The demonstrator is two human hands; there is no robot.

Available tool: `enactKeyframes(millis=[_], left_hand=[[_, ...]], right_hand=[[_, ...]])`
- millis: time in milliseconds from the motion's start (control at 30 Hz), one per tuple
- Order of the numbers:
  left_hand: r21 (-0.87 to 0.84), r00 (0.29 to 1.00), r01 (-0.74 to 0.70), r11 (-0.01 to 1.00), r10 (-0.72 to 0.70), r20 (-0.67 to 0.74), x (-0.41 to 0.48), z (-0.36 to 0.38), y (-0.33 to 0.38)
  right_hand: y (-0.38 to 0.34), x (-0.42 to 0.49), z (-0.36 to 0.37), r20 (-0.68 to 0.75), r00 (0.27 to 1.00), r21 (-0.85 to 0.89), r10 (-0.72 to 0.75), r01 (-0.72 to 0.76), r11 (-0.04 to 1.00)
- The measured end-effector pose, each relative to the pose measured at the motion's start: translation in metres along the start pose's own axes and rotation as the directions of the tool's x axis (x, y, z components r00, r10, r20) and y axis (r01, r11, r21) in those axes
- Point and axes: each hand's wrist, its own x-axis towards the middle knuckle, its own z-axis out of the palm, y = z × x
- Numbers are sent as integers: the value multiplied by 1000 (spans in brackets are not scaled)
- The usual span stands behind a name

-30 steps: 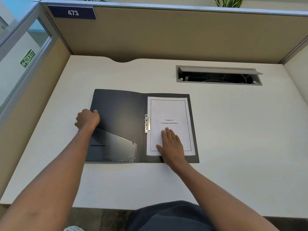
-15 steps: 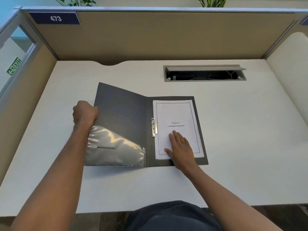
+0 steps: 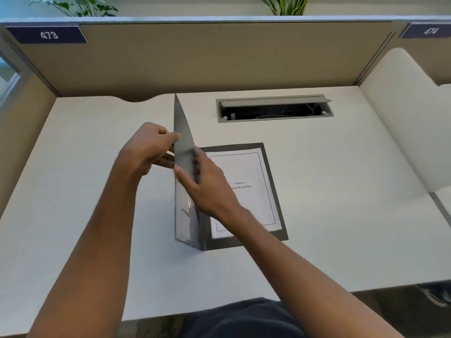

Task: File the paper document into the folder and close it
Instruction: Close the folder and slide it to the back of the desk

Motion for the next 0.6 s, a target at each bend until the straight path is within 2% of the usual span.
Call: enactKeyframes(millis=[100, 233, 333, 433, 500, 600], left_hand=[[48, 996, -47, 998, 44, 72, -6, 19, 16], [103, 978, -156, 982, 138, 159, -9, 49, 18], [338, 922, -340, 878, 240, 304, -5, 84, -1], [540, 883, -418, 731, 187, 431, -1, 128, -25], [618, 880, -433, 656, 159, 448, 2, 155, -41], [654, 899, -402, 641, 143, 414, 5, 186, -61]], right_hand=[[-19, 3, -16, 20, 999, -31, -31, 31, 999], [2, -2, -58, -65, 997, -108, 32, -39, 993], [34, -7, -92, -157, 985, -210, 66, -98, 973], [71, -10, -112, -225, 959, -296, 173, -236, 926], [96, -10, -115, -241, 937, -329, 252, -323, 887], [130, -10, -115, -224, 919, -332, 325, -385, 861]])
